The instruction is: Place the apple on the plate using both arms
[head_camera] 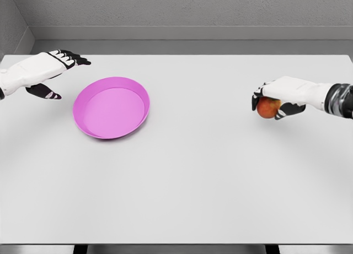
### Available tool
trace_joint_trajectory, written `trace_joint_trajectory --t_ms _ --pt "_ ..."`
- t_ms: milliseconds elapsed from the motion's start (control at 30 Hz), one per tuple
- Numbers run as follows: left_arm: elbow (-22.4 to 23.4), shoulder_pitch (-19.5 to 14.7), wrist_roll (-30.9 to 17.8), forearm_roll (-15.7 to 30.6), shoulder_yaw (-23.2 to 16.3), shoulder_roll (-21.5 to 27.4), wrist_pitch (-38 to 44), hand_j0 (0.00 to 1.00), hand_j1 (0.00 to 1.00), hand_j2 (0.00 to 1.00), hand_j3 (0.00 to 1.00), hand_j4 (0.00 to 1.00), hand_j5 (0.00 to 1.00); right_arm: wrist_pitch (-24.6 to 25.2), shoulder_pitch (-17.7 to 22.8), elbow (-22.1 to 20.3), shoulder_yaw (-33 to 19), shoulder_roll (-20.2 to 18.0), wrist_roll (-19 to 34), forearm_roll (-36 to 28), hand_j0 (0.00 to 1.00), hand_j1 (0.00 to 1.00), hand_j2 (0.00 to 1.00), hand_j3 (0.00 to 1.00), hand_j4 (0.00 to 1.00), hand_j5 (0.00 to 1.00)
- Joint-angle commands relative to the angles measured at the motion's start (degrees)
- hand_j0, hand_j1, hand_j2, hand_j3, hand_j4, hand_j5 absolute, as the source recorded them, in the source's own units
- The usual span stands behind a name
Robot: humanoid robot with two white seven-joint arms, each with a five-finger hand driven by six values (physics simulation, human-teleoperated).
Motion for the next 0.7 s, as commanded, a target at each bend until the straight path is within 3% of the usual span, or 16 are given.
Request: trace_joint_trajectory --t_ms 0,667 --pt "-0.1 0.0 0.0 0.3 0.1 0.1 0.1 1.0 1.0 1.0 1.0 1.0 1.0 0.0 0.0 -0.8 0.0 1.1 0.0 -0.1 0.5 0.5 0.5 0.5 0.5 0.5" --pt "0.0 0.0 0.0 0.3 0.1 -0.1 0.1 1.0 1.0 1.0 1.0 1.0 1.0 0.2 -2.6 -2.2 1.6 12.1 0.1 -0.1 0.5 0.5 0.5 0.5 0.5 0.5"
